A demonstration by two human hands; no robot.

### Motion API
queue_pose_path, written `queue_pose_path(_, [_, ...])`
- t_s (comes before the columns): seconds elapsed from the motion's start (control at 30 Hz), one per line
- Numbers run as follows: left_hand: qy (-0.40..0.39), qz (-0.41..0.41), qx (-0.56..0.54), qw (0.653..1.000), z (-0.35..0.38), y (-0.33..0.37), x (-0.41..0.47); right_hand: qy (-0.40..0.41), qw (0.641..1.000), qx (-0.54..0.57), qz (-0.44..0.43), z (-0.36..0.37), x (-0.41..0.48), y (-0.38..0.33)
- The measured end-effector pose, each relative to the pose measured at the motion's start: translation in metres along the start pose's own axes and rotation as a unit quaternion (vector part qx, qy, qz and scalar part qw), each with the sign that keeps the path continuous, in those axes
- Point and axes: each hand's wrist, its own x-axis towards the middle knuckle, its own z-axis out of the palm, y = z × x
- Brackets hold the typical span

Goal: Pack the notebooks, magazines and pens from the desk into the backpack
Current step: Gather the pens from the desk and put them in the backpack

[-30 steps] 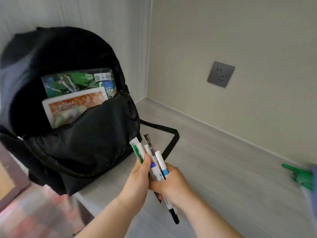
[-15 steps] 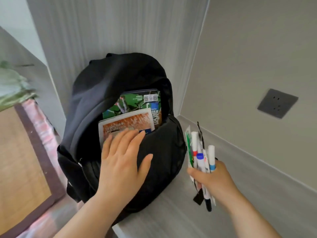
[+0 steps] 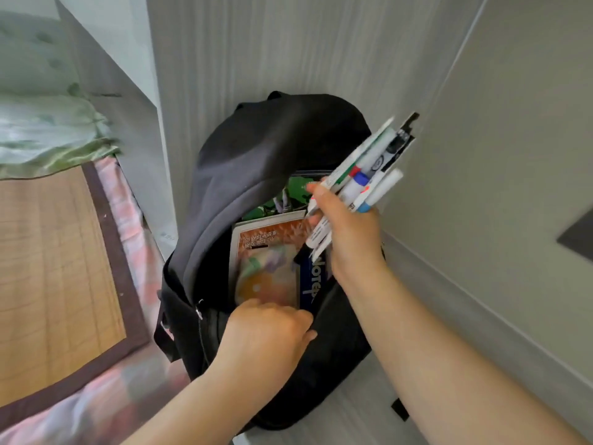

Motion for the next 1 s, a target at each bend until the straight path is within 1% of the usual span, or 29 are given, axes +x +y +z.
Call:
queue_pose_path(0.03, [0.007,0.003,-0.001,1.0,0.003,-0.002,-0.003,-0.047,0.998,-0.047,0.014,0.001,0.001,0.009])
queue_pose_path(0.07, [0.01,0.004,-0.006,1.0,0.003,-0.004,-0.005,-0.111,0.987,-0.115,0.025,-0.002,0.002,0.017])
queue_pose_path(0.1, [0.005,0.006,-0.012,1.0,0.0,-0.006,-0.008,-0.185,0.959,-0.211,0.028,-0.007,0.004,0.023])
queue_pose_path(0.17, [0.001,0.003,-0.019,1.0,-0.001,-0.011,-0.012,-0.314,0.866,-0.388,0.033,-0.018,0.009,0.026])
queue_pose_path(0.23, [-0.001,0.0,-0.031,1.0,-0.003,-0.015,-0.014,-0.374,0.78,-0.501,0.032,-0.026,0.014,0.025])
queue_pose_path(0.3, [0.005,0.004,-0.023,1.0,-0.004,-0.016,-0.016,-0.409,0.697,-0.589,0.014,-0.026,0.017,0.023])
queue_pose_path(0.33, [0.011,0.006,-0.022,1.0,-0.005,-0.015,-0.017,-0.423,0.649,-0.633,0.003,-0.022,0.018,0.023])
queue_pose_path(0.37, [0.019,0.007,-0.027,0.999,-0.006,-0.014,-0.018,-0.434,0.593,-0.678,-0.011,-0.018,0.019,0.024])
queue_pose_path(0.43, [0.036,0.004,-0.048,0.998,-0.007,-0.013,-0.019,-0.443,0.461,-0.768,-0.031,-0.007,0.019,0.031])
queue_pose_path(0.47, [0.037,-0.001,-0.058,0.998,-0.008,-0.014,-0.02,-0.446,0.403,-0.798,-0.03,-0.001,0.018,0.033])
queue_pose_path(0.5, [0.036,-0.003,-0.065,0.997,-0.009,-0.014,-0.021,-0.457,0.359,-0.814,-0.015,0.002,0.017,0.035])
queue_pose_path(0.53, [0.038,-0.004,-0.069,0.997,-0.009,-0.015,-0.021,-0.469,0.332,-0.818,0.005,0.004,0.018,0.037])
queue_pose_path(0.57, [0.039,-0.008,-0.071,0.997,-0.009,-0.017,-0.022,-0.484,0.319,-0.815,0.027,0.005,0.02,0.039])
queue_pose_path(0.6, [0.04,-0.014,-0.074,0.996,-0.009,-0.017,-0.023,-0.498,0.316,-0.807,0.043,0.005,0.022,0.039])
queue_pose_path(0.63, [0.042,-0.022,-0.076,0.996,-0.009,-0.018,-0.023,-0.509,0.32,-0.797,0.058,0.004,0.024,0.038])
queue_pose_path(0.7, [0.047,-0.032,-0.079,0.995,-0.009,-0.018,-0.023,-0.521,0.334,-0.782,0.075,-0.001,0.027,0.036])
queue_pose_path(0.77, [0.047,-0.036,-0.084,0.995,-0.01,-0.017,-0.022,-0.513,0.362,-0.774,0.076,-0.006,0.028,0.033])
queue_pose_path(0.87, [0.048,-0.036,-0.08,0.995,-0.011,-0.017,-0.02,-0.491,0.443,-0.749,0.044,-0.013,0.029,0.027])
queue_pose_path(0.97, [0.055,-0.046,-0.081,0.994,-0.014,-0.016,-0.021,-0.426,0.553,-0.715,-0.034,-0.018,0.028,0.018])
queue_pose_path(1.0, [0.063,-0.053,-0.082,0.993,-0.017,-0.016,-0.021,-0.401,0.585,-0.703,-0.056,-0.02,0.028,0.014])
